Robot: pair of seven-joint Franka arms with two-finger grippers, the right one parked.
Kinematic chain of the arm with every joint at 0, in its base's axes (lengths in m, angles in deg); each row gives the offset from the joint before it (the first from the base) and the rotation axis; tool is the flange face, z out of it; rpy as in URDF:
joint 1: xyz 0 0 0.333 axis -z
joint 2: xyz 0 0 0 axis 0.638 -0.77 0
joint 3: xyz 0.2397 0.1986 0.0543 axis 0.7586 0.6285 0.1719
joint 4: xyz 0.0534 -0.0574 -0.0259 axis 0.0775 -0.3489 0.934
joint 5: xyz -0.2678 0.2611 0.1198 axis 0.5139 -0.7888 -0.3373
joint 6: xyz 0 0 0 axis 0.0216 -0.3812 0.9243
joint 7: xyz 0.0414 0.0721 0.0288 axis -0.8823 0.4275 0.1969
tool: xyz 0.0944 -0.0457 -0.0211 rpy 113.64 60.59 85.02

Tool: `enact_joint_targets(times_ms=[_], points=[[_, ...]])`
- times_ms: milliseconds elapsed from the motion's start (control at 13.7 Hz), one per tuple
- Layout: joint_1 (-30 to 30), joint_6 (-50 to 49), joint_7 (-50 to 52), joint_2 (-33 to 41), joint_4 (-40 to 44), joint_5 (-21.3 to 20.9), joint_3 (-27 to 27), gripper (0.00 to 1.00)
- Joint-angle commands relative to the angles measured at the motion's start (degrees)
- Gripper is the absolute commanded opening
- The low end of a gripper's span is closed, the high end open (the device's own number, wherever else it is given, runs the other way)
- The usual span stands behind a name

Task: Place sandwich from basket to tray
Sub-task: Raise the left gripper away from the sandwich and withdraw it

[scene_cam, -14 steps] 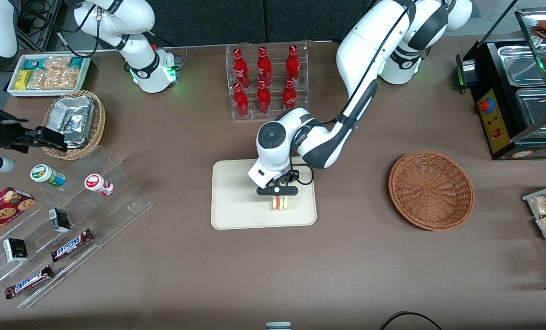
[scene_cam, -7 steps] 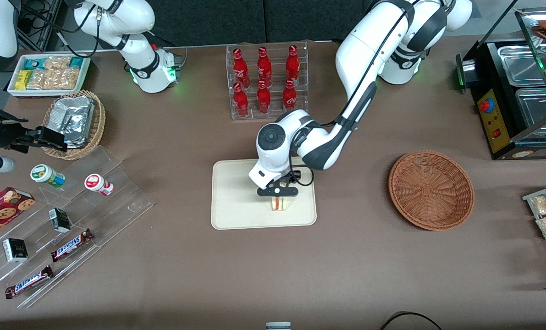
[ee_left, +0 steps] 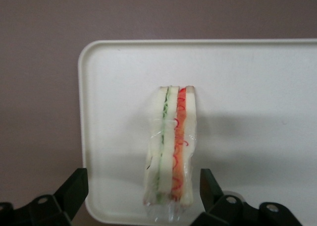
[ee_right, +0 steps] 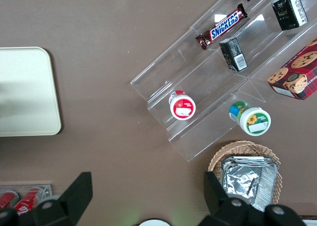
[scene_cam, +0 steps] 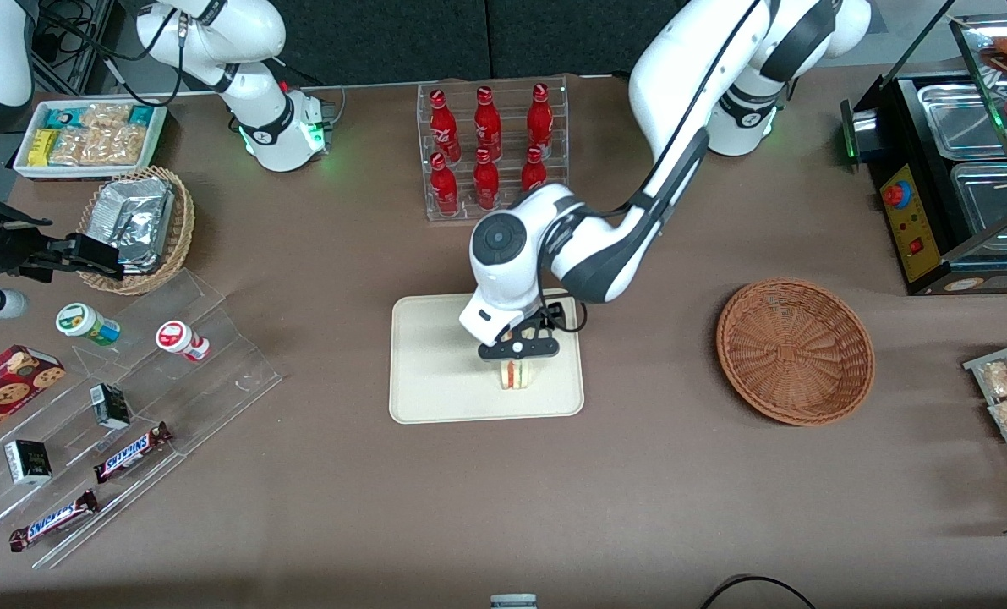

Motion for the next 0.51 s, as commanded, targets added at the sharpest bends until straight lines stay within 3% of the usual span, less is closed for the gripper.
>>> enact_joint_targets(times_ms=[0, 291, 437], points=[[-2.51, -4.02, 1.49, 6.33, -1.03, 0.13, 0.05, 0.99], [-7.07, -11.04, 3.08, 14.23, -1.12, 0.39, -0.04, 0.99], [-11.28, -15.96, 2.29, 19.15, -1.12, 3.36, -0.04, 0.99]])
